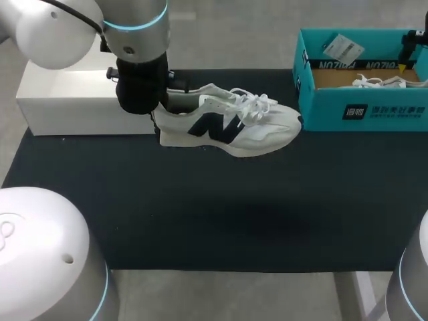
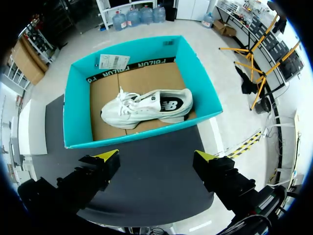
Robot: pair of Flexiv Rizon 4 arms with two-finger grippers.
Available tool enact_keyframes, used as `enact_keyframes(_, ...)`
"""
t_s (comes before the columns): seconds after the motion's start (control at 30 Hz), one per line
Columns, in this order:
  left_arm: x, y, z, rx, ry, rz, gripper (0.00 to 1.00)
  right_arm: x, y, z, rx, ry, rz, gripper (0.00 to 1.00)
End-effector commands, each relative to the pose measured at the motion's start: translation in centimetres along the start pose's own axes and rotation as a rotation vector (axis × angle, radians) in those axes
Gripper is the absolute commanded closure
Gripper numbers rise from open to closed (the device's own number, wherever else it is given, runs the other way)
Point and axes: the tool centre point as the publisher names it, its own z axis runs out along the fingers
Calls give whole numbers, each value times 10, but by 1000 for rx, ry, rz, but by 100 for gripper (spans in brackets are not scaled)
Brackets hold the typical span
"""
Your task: Take the shoe out of the shoebox, open the shoe tongue, remove and reinsert the insole, then place the shoe into the shoebox
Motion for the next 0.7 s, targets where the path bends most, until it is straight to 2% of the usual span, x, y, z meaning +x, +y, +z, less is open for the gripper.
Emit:
enact_keyframes(0.03, 6, -4, 7, 20, -64, 12, 100, 0, 0, 0, 0, 1, 0, 0)
enact_keyframes(0.63, 6, -4, 7, 20, -64, 12, 100, 0, 0, 0, 0, 1, 0, 0)
enact_keyframes(0.7, 0, -10, 9, 28, -43, -38, 100, 0, 0, 0, 0, 1, 0, 0)
